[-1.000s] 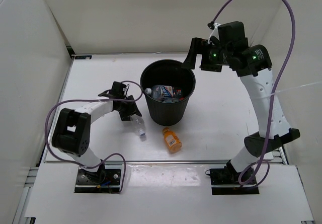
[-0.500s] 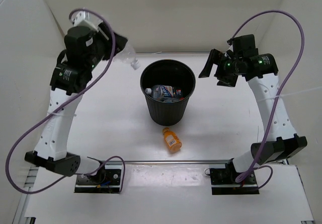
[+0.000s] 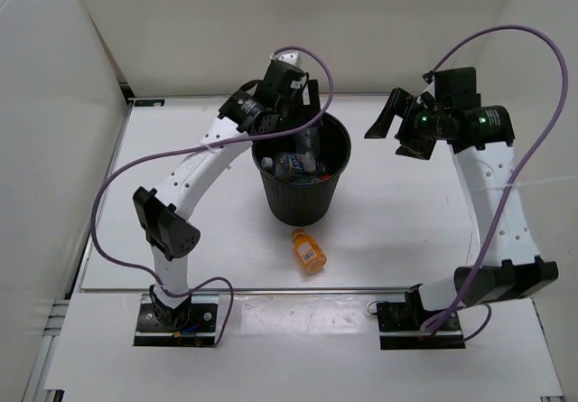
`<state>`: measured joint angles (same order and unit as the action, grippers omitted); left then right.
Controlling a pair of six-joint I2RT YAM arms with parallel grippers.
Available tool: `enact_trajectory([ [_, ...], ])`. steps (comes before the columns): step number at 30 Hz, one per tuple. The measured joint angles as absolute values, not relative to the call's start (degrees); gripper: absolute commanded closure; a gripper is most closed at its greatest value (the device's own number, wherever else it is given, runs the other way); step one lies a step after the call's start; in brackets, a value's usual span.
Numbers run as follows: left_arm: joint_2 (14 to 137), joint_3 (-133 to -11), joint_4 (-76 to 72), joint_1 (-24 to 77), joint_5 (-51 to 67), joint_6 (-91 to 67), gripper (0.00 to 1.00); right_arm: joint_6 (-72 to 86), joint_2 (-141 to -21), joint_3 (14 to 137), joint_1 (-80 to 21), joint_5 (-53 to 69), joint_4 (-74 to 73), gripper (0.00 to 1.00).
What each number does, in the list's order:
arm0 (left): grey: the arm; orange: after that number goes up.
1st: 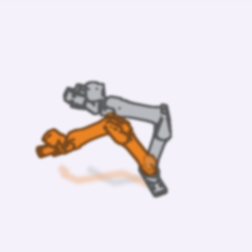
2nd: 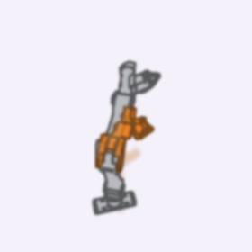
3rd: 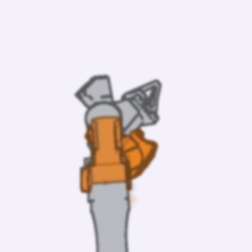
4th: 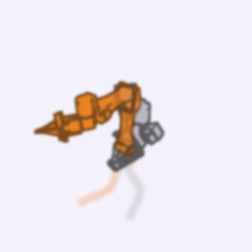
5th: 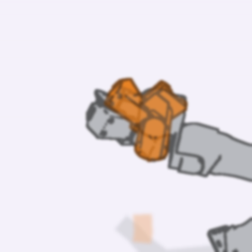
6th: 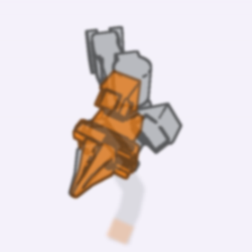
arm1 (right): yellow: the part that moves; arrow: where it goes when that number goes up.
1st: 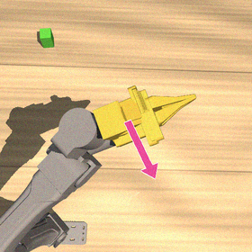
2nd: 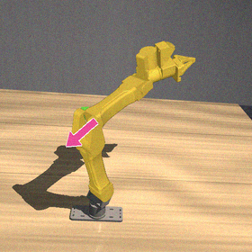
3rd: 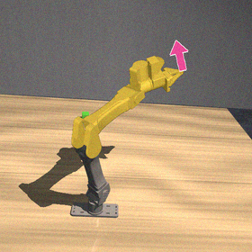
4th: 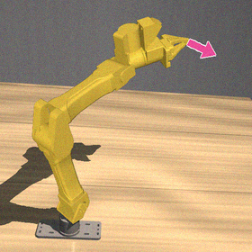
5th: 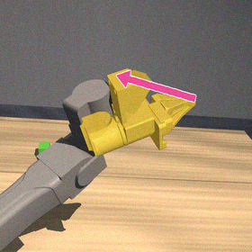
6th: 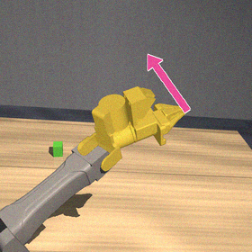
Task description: Put the plastic bottles in the bin
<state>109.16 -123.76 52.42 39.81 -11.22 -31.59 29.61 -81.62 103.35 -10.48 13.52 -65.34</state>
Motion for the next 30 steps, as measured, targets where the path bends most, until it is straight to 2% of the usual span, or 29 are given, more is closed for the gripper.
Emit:
enact_trajectory([
  [6,99.72,-121.82,52.36,40.16,-18.63,-30.35,0.00,27.16,-71.35,95.53,-13.98,15.18,-61.36,0.03],
  [11,82.37,-110.98,52.36,35.16,-24.32,-30.92,0.00,24.75,-55.72,69.78,-29.17,14.96,-48.71,0.03],
  [16,75.44,-101.91,55.79,27.92,-28.58,-33.08,0.00,24.14,-44.23,44.75,-39.27,9.78,-39.40,0.01],
  [19,75.05,-94.54,57.58,24.49,-27.94,-34.20,0.00,23.44,-44.45,38.28,-43.09,7.51,-34.44,0.01],
  [23,75.16,-85.91,60.86,21.85,-26.39,-35.70,0.00,22.24,-49.52,36.51,-49.43,4.01,-26.87,0.01],
  [30,71.55,-81.52,63.64,19.86,-24.95,-37.08,0.00,20.93,-60.20,36.53,-57.14,-1.21,-14.79,0.01],
])
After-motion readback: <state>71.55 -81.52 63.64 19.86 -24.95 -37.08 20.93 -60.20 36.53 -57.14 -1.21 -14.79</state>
